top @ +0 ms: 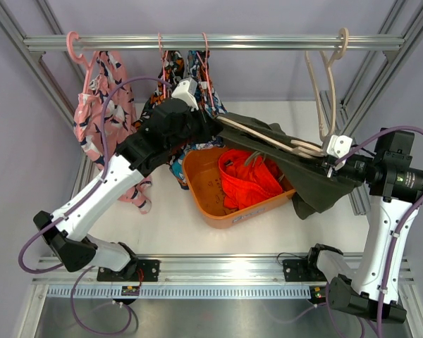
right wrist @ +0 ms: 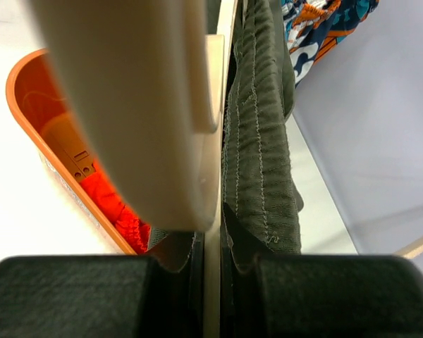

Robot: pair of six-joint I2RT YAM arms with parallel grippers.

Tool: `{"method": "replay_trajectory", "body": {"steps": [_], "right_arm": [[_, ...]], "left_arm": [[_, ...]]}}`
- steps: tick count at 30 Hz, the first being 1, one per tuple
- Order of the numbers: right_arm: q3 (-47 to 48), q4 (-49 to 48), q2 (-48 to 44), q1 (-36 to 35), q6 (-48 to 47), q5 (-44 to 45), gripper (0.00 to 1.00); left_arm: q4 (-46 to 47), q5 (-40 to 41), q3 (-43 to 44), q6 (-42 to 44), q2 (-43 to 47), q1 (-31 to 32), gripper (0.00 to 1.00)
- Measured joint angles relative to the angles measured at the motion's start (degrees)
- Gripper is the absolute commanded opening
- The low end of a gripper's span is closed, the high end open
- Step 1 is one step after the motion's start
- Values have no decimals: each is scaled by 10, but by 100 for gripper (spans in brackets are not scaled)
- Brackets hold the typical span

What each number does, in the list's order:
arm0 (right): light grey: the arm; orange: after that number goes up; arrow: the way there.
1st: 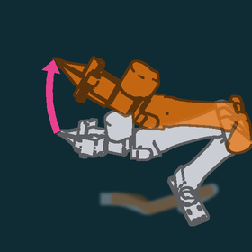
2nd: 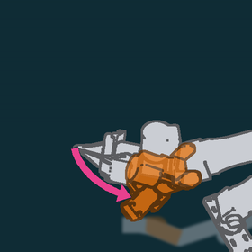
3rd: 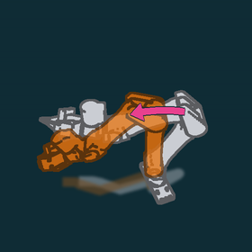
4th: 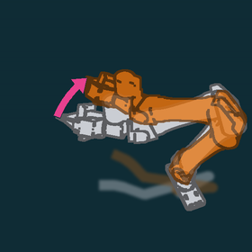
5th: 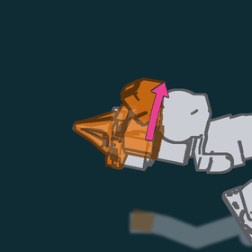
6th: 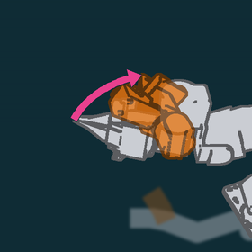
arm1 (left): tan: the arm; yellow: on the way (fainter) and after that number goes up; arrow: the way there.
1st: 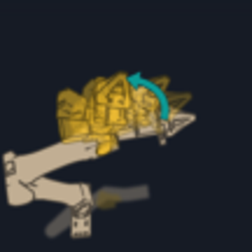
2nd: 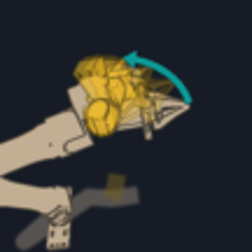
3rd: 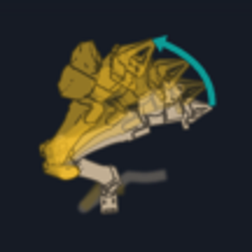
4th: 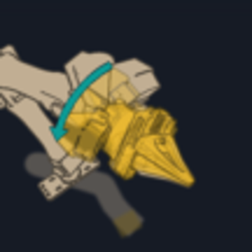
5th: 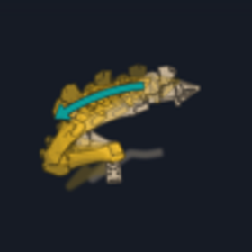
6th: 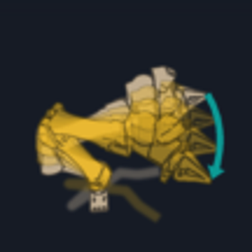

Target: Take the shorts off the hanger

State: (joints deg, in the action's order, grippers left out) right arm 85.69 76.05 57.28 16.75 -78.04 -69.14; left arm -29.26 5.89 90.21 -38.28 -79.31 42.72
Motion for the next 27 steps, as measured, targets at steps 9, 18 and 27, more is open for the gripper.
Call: {"method": "replay_trajectory", "body": {"steps": [9, 18, 27], "right_arm": [[23, 2, -1, 0, 32, -35, 0], [17, -9, -5, 3, 231, -117, 0], [-43, -222, -16, 15, 493, -133, 0]], "left_arm": [[13, -71, -7, 3, -17, -28, 0], [114, -156, -95, 5, 1, -45, 1], [169, -164, -102, 13, 1, -16, 2]]}}
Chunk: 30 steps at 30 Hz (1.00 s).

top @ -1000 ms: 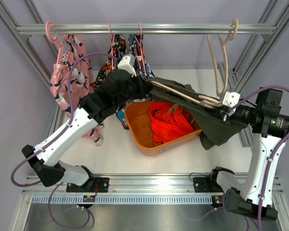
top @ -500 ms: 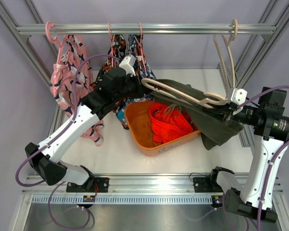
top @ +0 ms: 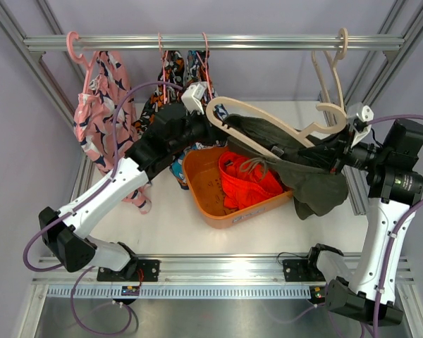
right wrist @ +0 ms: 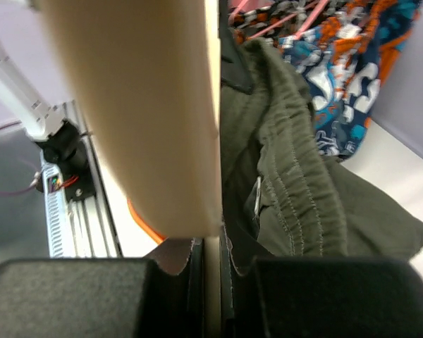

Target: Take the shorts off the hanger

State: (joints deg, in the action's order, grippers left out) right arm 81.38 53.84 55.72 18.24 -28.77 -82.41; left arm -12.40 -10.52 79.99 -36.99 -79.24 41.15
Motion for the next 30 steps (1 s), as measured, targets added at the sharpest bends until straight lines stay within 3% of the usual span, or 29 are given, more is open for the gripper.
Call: {"method": "replay_trajectory", "body": {"steps": [8, 15, 20, 25, 30], "right_arm": [[-41, -294, 5, 2, 264, 52, 0], [-78, -495, 12, -6, 424, 84, 0], [-100, -629, 10, -37, 553, 141, 0], [-105, -713, 10, -37, 624, 189, 0], [-98, -731, 16, -38, 634, 215, 0]], "left_arm": [[96, 2, 0, -19, -6, 19, 2], [180, 0, 26, -37, -35, 33, 2], [181, -51, 23, -31, -76, 87, 2], [176, -78, 11, -31, -98, 98, 2], [192, -93, 14, -34, -102, 99, 2]]}}
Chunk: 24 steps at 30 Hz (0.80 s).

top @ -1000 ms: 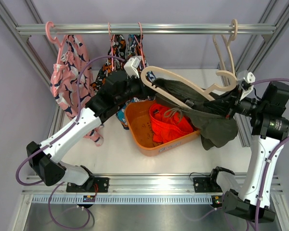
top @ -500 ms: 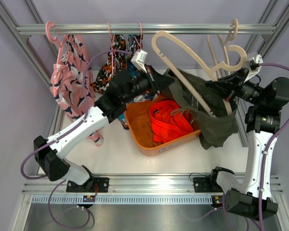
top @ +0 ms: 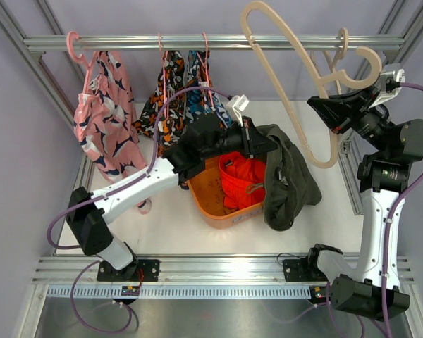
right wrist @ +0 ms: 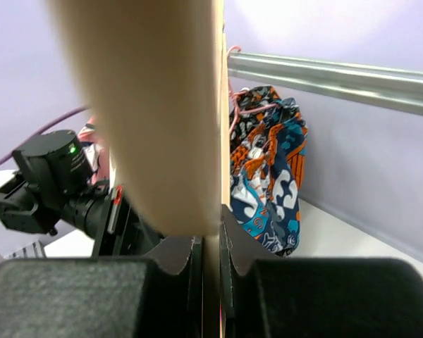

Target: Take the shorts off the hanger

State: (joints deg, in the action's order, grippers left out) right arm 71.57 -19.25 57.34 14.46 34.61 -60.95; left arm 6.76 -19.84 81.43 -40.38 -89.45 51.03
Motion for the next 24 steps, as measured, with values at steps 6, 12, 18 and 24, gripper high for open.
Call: {"method": "replay_trajectory", "body": {"steps": [6, 12, 18, 24], "right_arm": [[89, 120, 13, -2, -80, 82, 0], [191, 247, 14, -2, -158, 206, 0], [226, 337, 8, 2, -231, 342, 0], [226, 407, 6, 71, -267, 408, 0]], "left_arm": [[6, -32, 62, 0, -54, 41, 3], [10, -71, 148, 0, -130, 108, 5], [13, -104, 189, -5, -200, 144, 19], [-15, -128, 222, -10, -254, 150, 60]]}}
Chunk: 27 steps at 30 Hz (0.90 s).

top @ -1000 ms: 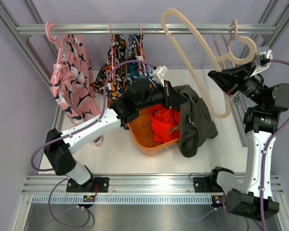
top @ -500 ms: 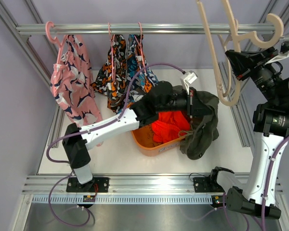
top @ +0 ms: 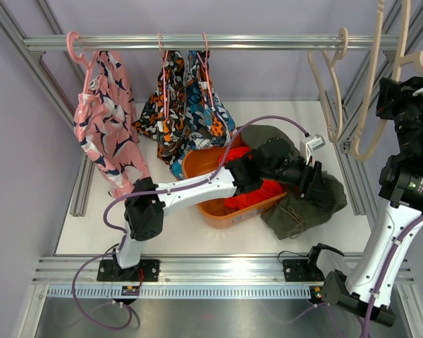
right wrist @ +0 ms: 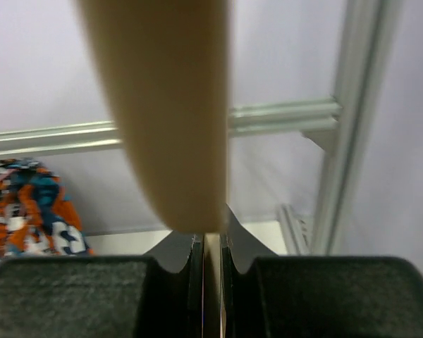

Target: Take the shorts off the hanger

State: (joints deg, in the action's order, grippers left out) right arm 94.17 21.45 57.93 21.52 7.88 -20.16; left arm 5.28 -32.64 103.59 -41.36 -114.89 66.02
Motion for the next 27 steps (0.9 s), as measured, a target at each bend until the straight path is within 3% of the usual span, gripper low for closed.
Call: {"method": "replay_trajectory", "body": {"steps": [3, 8, 19, 27], "right_arm": [[1, 37, 1, 37, -21, 3, 0], [6, 104, -1, 50, -73, -4, 0], [-21, 210, -61, 54, -137, -3, 0], [-80, 265, -98, 54, -156, -4, 0]], "left_arm": [[-17, -2, 0, 21, 0, 0, 77], [-63, 24, -16, 98, 37, 0, 91], [-110, 161, -168, 254, 304, -22, 98], [-132, 247, -262, 303, 410, -32, 99]]}}
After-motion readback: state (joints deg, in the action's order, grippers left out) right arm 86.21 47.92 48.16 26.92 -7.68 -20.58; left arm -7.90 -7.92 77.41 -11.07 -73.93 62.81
